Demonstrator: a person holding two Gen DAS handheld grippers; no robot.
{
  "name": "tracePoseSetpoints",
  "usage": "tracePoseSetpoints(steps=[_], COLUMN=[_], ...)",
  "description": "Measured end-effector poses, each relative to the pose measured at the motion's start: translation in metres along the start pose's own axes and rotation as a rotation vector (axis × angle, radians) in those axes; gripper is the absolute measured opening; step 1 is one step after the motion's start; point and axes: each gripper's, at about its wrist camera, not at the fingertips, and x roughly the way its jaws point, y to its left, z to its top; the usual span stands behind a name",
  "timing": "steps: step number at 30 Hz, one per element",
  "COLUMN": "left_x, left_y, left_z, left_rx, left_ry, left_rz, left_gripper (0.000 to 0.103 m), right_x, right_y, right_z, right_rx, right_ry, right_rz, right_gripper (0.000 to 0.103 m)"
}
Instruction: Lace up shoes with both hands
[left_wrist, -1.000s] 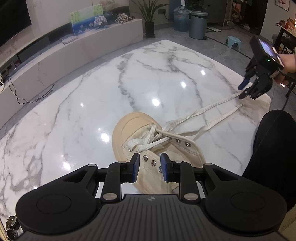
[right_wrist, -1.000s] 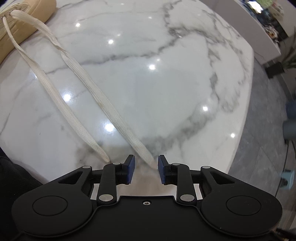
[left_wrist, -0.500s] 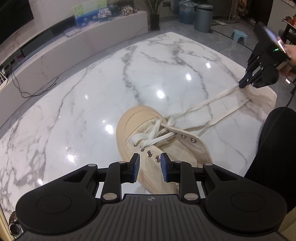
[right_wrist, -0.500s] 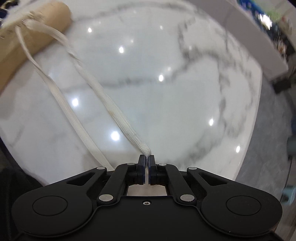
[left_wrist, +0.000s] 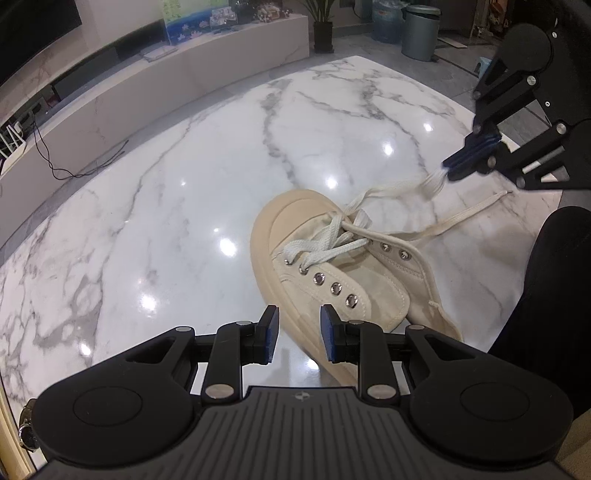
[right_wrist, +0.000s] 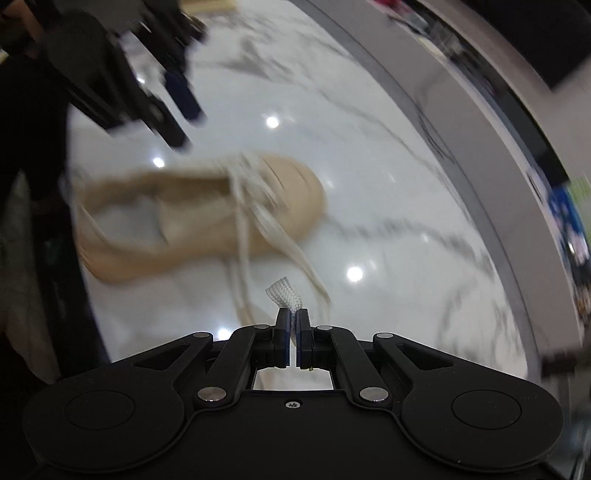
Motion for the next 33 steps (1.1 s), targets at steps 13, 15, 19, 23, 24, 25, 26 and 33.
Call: tracePoseSetpoints(steps=[13, 15, 19, 23, 24, 25, 26, 33], left_x=[-0.01, -0.011, -0.011, -0.012, -0.012, -0.013, -0.014, -0.02], left_y=[0.018, 0.02, 0.022, 0.024, 0.023, 0.023, 0.022, 0.014], left_z=[-0.015, -0.017, -0.018, -0.019, -0.02, -0.02, -0.02, -0.021], left_rx=[-0.03, -0.036, -0.039, -0.042, -0.042, -0.04, -0.034, 0.008], left_ry=[-0.02, -0.022, -0.027, -0.034, -0.037, -0.042, -0.051, -0.108], left_rz=[0.011, 0.011, 0.005, 0.001, -0.002, -0.004, -0.006, -0.018], left_gripper=[0.023, 0.023, 0.023, 0.023, 0.023, 0.023, 0.023, 0.024], right_x=[-0.007, -0.006, -0.012, -0.019, -0.021, -0.022, -0.023, -0.025], right_y=[0.035, 0.037, 0.042, 0.046, 0.047, 0.048, 0.049, 0.057], right_z=[0.069, 0.071, 0.072, 0.07, 0.068, 0.066, 0.065, 0.048], right_rx=[-0.132, -0.13, -0.109, -0.074, -0.059, -0.044, -0.03, 0.074], right_ry=[-0.13, -0.136, -0.17, -0.199, -0.205, -0.209, -0.213, -0.253], right_rz=[0.051, 0.05, 0.046, 0.049, 0.049, 0.047, 0.042, -0.029], right_gripper=[0.003, 0.009, 0.027, 0.027, 0.027, 0.027, 0.027, 0.029])
